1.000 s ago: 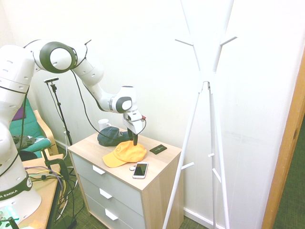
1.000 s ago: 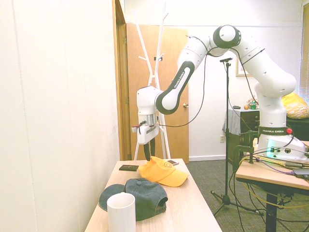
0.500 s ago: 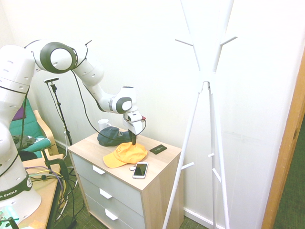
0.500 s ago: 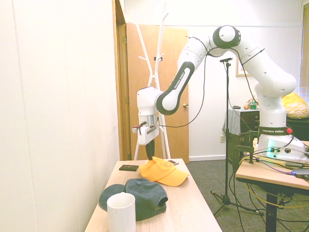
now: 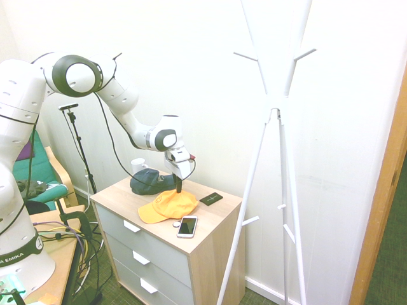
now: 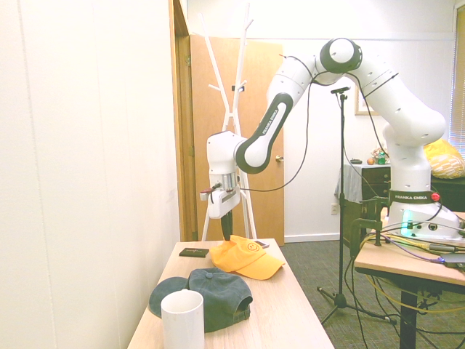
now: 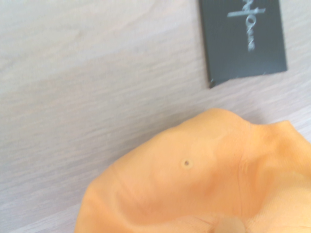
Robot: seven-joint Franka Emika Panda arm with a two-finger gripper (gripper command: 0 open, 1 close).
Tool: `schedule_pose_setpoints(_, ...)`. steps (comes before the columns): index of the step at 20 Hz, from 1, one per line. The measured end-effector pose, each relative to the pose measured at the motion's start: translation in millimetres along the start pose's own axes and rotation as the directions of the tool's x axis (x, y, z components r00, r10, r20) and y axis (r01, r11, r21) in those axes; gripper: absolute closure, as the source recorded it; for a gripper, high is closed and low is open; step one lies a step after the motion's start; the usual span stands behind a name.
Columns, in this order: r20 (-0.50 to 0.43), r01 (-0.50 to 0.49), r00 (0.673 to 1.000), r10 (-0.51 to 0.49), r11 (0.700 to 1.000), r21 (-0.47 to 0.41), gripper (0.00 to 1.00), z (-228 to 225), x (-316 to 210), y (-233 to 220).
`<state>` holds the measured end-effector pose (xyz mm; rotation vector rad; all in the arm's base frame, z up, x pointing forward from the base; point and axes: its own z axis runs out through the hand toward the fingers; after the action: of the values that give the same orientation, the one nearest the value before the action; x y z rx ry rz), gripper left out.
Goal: Hang the cap
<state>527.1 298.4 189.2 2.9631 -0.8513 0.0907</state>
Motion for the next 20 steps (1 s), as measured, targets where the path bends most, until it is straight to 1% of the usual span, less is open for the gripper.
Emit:
schedule_pose_setpoints(2,-0.031,0.007,0.999,-0.008,1.000,-0.020,1.00,-17,4,4)
schedule_pose_setpoints(4,-0.073,0.028,0.997,-0.032,0.998,-0.061,1.00,-34,6,10)
schedule_pose_setpoints(6,-0.126,0.054,0.990,-0.069,0.991,-0.119,1.00,-47,4,17)
schedule_pose_setpoints(8,-0.199,0.074,0.974,-0.113,0.979,-0.192,1.00,-59,5,26)
schedule_pose_setpoints(11,-0.306,0.079,0.936,-0.176,0.950,-0.303,1.00,-80,11,45)
schedule_pose_setpoints(14,-0.381,0.063,0.896,-0.227,0.915,-0.398,1.00,-107,21,65)
schedule_pose_setpoints(18,-0.485,0.009,0.823,-0.296,0.860,-0.510,1.00,-160,36,87)
schedule_pose_setpoints(20,-0.517,-0.012,0.789,-0.333,0.832,-0.555,1.00,-187,48,100)
